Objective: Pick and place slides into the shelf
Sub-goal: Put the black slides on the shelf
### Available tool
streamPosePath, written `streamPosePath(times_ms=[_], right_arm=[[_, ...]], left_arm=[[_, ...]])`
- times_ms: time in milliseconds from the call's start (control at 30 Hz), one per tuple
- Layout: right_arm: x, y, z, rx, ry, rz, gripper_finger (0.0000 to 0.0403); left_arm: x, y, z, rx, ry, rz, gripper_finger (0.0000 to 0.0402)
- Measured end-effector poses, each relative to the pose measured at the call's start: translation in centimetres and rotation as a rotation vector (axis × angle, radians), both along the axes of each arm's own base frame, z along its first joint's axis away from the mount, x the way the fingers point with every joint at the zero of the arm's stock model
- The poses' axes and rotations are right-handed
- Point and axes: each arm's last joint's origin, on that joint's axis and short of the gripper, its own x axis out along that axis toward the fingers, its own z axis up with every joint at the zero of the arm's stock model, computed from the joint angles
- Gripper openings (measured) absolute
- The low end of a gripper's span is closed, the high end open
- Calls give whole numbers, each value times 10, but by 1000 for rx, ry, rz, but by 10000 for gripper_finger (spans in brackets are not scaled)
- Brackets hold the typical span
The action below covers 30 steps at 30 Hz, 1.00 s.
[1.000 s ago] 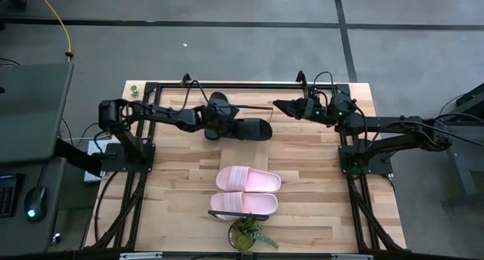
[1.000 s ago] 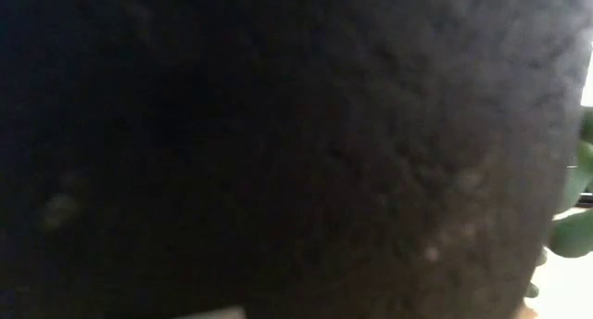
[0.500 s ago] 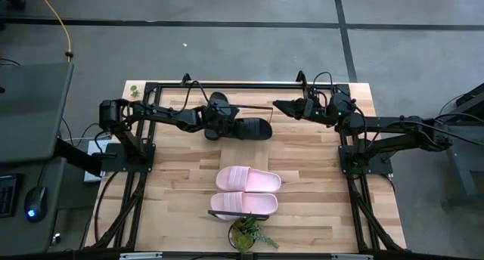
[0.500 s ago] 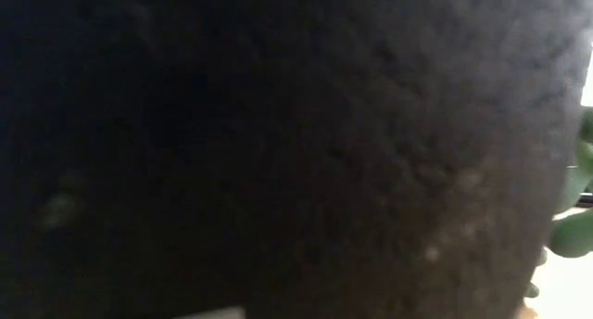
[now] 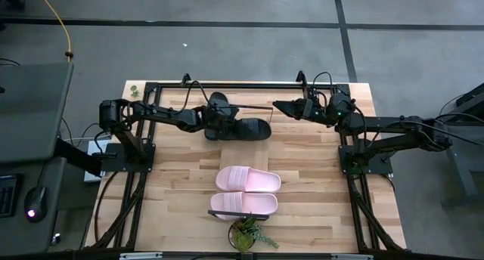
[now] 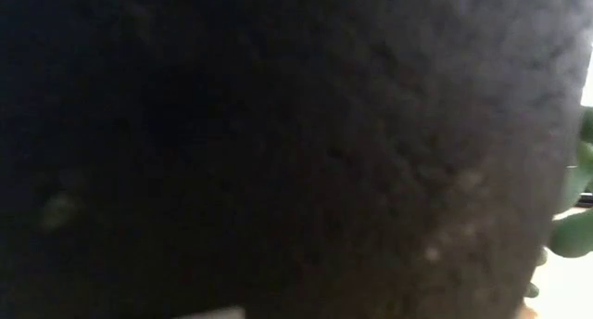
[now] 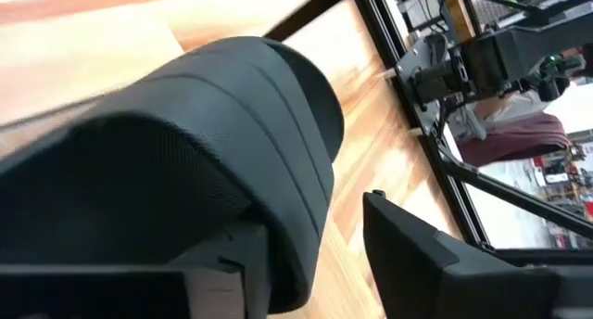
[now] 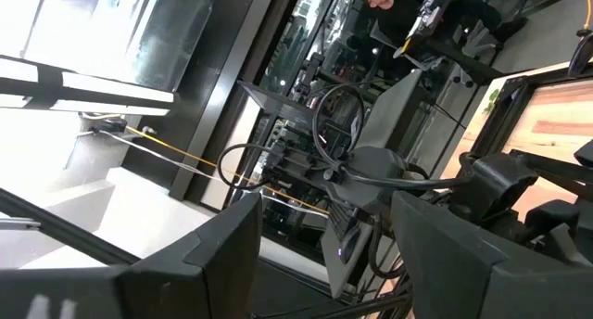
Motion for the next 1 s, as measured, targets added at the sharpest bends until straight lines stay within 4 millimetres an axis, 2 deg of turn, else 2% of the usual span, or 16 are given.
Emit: streamPosePath(times_ms=[300, 567, 833, 1000], right_arm=[[0, 0, 0, 0, 0, 0, 231], [0, 0, 0, 2, 0, 1, 231], [0, 0, 0, 2, 0, 1, 231], [0, 0, 0, 1, 0, 4, 231]], left_arm=[[3, 2, 5, 25, -23, 10, 172], [3, 3, 8, 75, 159, -25, 197], [8, 5, 22, 129, 204, -35, 228], [4, 5, 21, 141, 289, -41, 231]])
